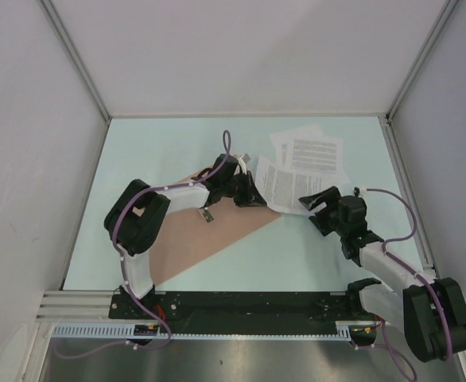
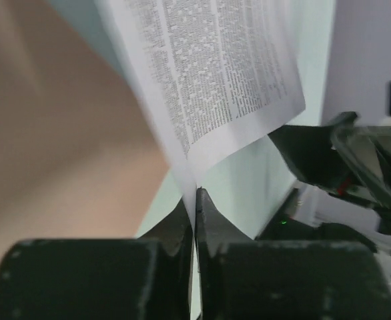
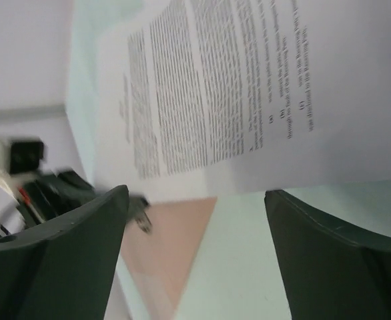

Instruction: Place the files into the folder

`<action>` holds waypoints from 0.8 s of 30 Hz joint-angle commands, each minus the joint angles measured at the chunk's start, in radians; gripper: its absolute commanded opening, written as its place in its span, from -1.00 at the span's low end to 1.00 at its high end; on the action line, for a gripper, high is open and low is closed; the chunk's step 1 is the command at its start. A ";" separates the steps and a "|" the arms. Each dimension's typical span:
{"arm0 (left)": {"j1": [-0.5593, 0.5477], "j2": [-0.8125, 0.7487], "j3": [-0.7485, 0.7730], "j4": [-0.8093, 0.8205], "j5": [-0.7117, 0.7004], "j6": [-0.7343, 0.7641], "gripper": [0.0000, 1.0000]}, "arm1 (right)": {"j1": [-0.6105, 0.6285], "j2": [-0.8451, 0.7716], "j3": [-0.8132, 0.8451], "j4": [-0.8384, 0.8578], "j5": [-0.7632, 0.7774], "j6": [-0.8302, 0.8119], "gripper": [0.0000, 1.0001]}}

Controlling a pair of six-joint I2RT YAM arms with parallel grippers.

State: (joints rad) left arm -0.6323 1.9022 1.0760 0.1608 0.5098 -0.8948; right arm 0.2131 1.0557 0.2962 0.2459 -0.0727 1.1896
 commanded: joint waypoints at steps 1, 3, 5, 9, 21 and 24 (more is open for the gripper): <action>0.023 -0.084 0.136 -0.372 -0.091 0.331 -1.00 | 0.110 -0.086 0.055 -0.219 -0.107 -0.371 0.86; 0.025 -0.091 0.171 -0.473 -0.123 0.402 -1.00 | 0.141 -0.128 0.087 -0.296 -0.148 -0.459 0.90; 0.025 -0.107 0.179 -0.520 -0.139 0.483 -1.00 | 0.176 -0.154 0.139 -0.300 -0.188 -0.586 0.95; 0.022 -0.201 0.141 -0.584 -0.149 0.586 -1.00 | 0.203 -0.183 0.244 -0.260 -0.188 -0.881 1.00; 0.002 -0.466 0.133 -0.751 -0.278 0.851 -1.00 | 0.052 0.440 0.681 0.013 -0.810 -1.503 0.97; -0.030 -0.482 0.116 -0.783 -0.342 0.892 -1.00 | 0.048 0.490 0.686 0.095 -0.828 -1.606 1.00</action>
State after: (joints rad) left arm -0.6247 1.4559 1.2060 -0.5522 0.2600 -0.1169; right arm 0.2649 1.5093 0.9470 0.2348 -0.7441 -0.1661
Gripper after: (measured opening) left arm 0.005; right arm 0.993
